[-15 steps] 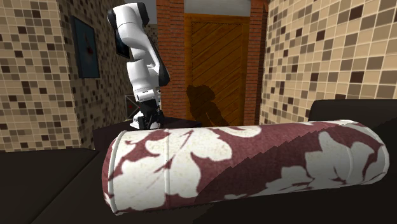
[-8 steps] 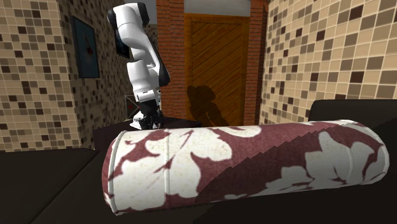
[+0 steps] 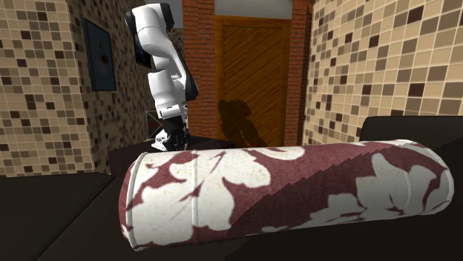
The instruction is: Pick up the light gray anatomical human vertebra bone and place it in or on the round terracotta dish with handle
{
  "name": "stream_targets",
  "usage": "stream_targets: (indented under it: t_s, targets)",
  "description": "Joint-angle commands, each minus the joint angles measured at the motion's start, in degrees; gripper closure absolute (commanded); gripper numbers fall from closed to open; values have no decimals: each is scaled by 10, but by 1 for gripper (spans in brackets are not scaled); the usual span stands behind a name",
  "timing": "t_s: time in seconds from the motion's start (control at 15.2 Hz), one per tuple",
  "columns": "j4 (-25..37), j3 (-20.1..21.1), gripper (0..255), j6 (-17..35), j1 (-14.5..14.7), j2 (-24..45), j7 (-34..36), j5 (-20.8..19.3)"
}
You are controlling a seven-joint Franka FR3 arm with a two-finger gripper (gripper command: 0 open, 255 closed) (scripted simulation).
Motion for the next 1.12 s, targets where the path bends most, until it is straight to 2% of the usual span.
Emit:
stream_targets:
  t_s: [0.0,0.2,0.4,0.66,1.06]
  targets:
    - [0,0,255,0,1,0,0,0]
    - [-2,107,255,-38,-119,-25,41,-50]
    - [-1,173,255,-77,-194,-57,75,-92]
    - [2,229,255,-129,-255,-103,108,-128]
    - [13,281,255,-207,-305,-167,138,-153]
